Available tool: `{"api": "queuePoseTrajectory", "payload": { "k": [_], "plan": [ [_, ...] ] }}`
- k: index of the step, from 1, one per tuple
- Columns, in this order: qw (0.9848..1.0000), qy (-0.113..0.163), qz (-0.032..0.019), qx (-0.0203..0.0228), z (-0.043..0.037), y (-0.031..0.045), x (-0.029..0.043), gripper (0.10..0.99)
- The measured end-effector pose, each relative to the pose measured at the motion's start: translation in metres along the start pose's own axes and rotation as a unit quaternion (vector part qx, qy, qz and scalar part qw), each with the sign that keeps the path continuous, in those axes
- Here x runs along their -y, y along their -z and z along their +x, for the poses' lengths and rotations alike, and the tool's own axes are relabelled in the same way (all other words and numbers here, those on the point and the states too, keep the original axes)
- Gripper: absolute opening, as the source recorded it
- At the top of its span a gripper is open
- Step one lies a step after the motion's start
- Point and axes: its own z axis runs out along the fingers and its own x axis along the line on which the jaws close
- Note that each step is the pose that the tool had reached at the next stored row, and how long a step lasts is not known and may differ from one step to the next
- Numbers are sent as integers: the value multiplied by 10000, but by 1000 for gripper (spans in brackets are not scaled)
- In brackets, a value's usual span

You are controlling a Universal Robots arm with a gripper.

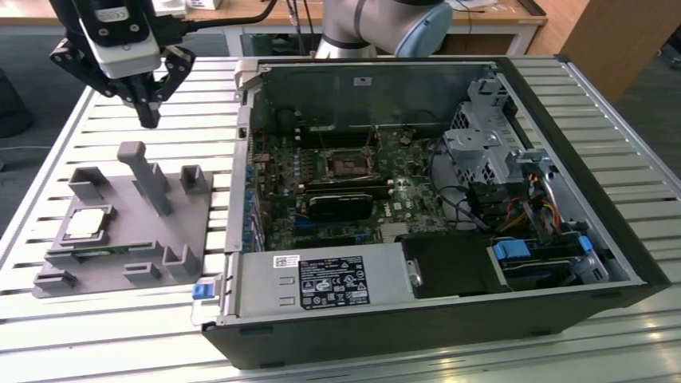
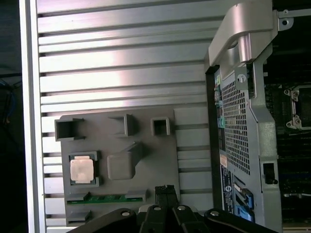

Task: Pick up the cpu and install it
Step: 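Reach for the cpu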

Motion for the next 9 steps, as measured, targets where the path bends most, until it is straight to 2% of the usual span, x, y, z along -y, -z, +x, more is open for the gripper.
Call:
{"api": "queuePoseTrajectory", "payload": {
  "k": [9],
  "plan": [
    [10000, -1, 2, -26, 42, -13, 4, 106]
  ]
}}
